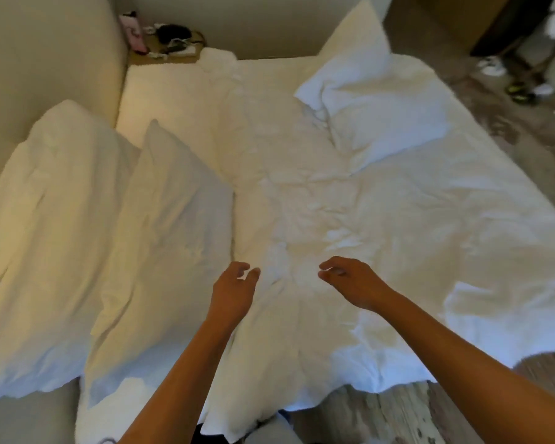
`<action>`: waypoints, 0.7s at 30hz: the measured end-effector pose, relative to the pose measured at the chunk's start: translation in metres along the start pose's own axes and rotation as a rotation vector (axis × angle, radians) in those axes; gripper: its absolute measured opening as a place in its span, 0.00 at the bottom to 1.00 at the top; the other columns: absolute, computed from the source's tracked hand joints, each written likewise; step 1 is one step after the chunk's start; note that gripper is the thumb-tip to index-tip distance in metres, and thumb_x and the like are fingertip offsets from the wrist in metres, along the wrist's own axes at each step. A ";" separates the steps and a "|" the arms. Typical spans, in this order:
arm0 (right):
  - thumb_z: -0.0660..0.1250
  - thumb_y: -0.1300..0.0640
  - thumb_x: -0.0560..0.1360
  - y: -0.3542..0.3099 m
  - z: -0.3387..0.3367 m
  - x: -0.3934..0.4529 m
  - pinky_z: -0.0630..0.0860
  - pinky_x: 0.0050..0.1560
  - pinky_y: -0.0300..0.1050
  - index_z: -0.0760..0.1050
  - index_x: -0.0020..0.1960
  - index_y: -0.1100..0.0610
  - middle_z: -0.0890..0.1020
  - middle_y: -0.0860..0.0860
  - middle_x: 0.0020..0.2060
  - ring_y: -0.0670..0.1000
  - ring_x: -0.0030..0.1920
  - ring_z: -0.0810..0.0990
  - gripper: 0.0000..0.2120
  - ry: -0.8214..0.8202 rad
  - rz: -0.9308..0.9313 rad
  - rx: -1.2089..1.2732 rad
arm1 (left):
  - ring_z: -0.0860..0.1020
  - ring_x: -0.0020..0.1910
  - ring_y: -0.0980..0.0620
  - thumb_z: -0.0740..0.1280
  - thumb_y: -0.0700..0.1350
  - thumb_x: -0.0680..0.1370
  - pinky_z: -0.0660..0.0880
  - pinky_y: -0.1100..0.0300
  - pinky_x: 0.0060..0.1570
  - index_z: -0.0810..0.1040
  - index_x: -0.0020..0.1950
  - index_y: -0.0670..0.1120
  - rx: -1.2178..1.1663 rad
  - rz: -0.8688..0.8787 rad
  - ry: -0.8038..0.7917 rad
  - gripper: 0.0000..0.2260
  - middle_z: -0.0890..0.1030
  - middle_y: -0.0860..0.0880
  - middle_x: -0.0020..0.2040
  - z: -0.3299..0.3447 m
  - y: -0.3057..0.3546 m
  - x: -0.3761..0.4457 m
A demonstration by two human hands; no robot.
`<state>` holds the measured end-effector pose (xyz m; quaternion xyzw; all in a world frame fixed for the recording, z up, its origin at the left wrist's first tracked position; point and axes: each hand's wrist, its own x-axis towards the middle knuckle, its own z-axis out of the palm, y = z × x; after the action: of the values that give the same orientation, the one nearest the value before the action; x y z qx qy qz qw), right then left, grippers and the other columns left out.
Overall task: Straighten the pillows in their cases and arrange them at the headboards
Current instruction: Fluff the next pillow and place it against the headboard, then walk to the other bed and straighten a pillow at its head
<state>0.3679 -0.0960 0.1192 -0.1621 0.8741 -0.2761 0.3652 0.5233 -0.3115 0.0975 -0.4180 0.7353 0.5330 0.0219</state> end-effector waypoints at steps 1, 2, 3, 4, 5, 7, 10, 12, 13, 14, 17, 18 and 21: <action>0.68 0.43 0.81 0.019 -0.013 -0.019 0.79 0.59 0.47 0.81 0.64 0.48 0.85 0.51 0.56 0.51 0.56 0.83 0.15 0.054 0.020 0.045 | 0.80 0.51 0.50 0.66 0.53 0.81 0.73 0.56 0.53 0.80 0.59 0.49 0.006 0.025 -0.046 0.11 0.82 0.47 0.60 0.019 0.011 -0.008; 0.68 0.44 0.81 0.040 -0.025 -0.039 0.79 0.60 0.48 0.81 0.63 0.47 0.85 0.51 0.55 0.51 0.56 0.84 0.14 0.110 0.042 0.092 | 0.80 0.52 0.49 0.66 0.52 0.81 0.74 0.54 0.54 0.81 0.57 0.48 0.015 0.051 -0.091 0.10 0.83 0.47 0.58 0.040 0.021 -0.017; 0.68 0.45 0.81 0.062 -0.036 -0.060 0.79 0.61 0.49 0.81 0.63 0.47 0.86 0.51 0.55 0.51 0.56 0.84 0.13 0.174 0.065 0.147 | 0.81 0.54 0.47 0.67 0.51 0.81 0.76 0.51 0.57 0.82 0.55 0.47 0.019 0.072 -0.134 0.09 0.84 0.46 0.55 0.062 0.029 -0.027; 0.67 0.46 0.81 0.085 -0.043 -0.082 0.79 0.61 0.49 0.80 0.62 0.47 0.86 0.50 0.54 0.50 0.55 0.85 0.12 0.245 0.087 0.210 | 0.82 0.55 0.45 0.67 0.50 0.81 0.77 0.49 0.58 0.82 0.54 0.46 0.025 0.085 -0.179 0.09 0.85 0.45 0.54 0.084 0.037 -0.038; 0.67 0.48 0.82 0.110 -0.048 -0.106 0.79 0.60 0.49 0.80 0.62 0.47 0.87 0.49 0.52 0.49 0.54 0.85 0.10 0.323 0.110 0.274 | 0.82 0.55 0.43 0.67 0.49 0.82 0.77 0.47 0.59 0.82 0.54 0.46 0.033 0.096 -0.233 0.09 0.85 0.44 0.53 0.108 0.045 -0.050; 0.66 0.54 0.83 0.158 -0.050 -0.157 0.81 0.58 0.50 0.79 0.59 0.47 0.88 0.47 0.48 0.46 0.50 0.87 0.07 0.475 0.170 0.390 | 0.83 0.55 0.41 0.66 0.48 0.82 0.78 0.44 0.60 0.82 0.55 0.45 0.051 0.097 -0.366 0.09 0.85 0.42 0.54 0.158 0.060 -0.079; 0.65 0.53 0.83 0.231 -0.035 -0.237 0.84 0.54 0.52 0.80 0.56 0.44 0.88 0.43 0.45 0.44 0.46 0.87 0.06 0.656 0.321 0.502 | 0.84 0.49 0.44 0.66 0.45 0.82 0.79 0.47 0.57 0.82 0.50 0.45 0.034 0.070 -0.526 0.06 0.86 0.41 0.53 0.236 0.080 -0.132; 0.65 0.49 0.83 0.276 -0.020 -0.286 0.85 0.50 0.54 0.81 0.52 0.42 0.88 0.41 0.43 0.47 0.44 0.87 0.06 0.749 0.436 0.536 | 0.85 0.47 0.46 0.67 0.45 0.82 0.80 0.48 0.55 0.82 0.51 0.44 0.027 0.058 -0.628 0.06 0.86 0.42 0.51 0.287 0.092 -0.172; 0.65 0.49 0.83 0.296 -0.012 -0.310 0.85 0.48 0.55 0.81 0.51 0.41 0.87 0.41 0.42 0.47 0.43 0.87 0.06 0.784 0.491 0.566 | 0.85 0.47 0.45 0.67 0.45 0.82 0.81 0.47 0.55 0.82 0.53 0.43 0.038 0.066 -0.681 0.07 0.86 0.42 0.51 0.311 0.097 -0.193; 0.65 0.49 0.83 0.316 -0.003 -0.331 0.86 0.48 0.55 0.81 0.50 0.42 0.87 0.40 0.42 0.46 0.42 0.87 0.07 0.816 0.536 0.607 | 0.85 0.48 0.44 0.67 0.46 0.82 0.81 0.46 0.56 0.82 0.53 0.43 0.053 0.083 -0.734 0.07 0.86 0.42 0.50 0.334 0.102 -0.213; 0.65 0.50 0.83 0.369 0.021 -0.388 0.86 0.48 0.53 0.81 0.48 0.43 0.87 0.43 0.40 0.46 0.40 0.87 0.07 0.882 0.640 0.682 | 0.86 0.50 0.44 0.67 0.47 0.82 0.80 0.45 0.57 0.82 0.52 0.45 0.121 0.150 -0.880 0.07 0.87 0.44 0.49 0.394 0.117 -0.269; 0.66 0.49 0.82 0.384 0.027 -0.403 0.85 0.47 0.52 0.81 0.47 0.43 0.87 0.45 0.40 0.48 0.39 0.86 0.07 0.890 0.662 0.699 | 0.86 0.50 0.44 0.66 0.47 0.82 0.80 0.45 0.57 0.83 0.51 0.46 0.149 0.172 -0.918 0.07 0.87 0.45 0.48 0.412 0.122 -0.284; 0.65 0.49 0.82 0.424 0.030 -0.437 0.83 0.42 0.50 0.80 0.46 0.42 0.86 0.46 0.40 0.50 0.38 0.85 0.08 0.912 0.705 0.750 | 0.86 0.50 0.45 0.66 0.47 0.82 0.81 0.46 0.56 0.83 0.51 0.47 0.222 0.236 -0.993 0.08 0.88 0.46 0.47 0.461 0.131 -0.321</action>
<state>0.6522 0.4420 0.0872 0.4016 0.7864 -0.4654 0.0601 0.4578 0.2589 0.1532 -0.0244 0.7305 0.5848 0.3519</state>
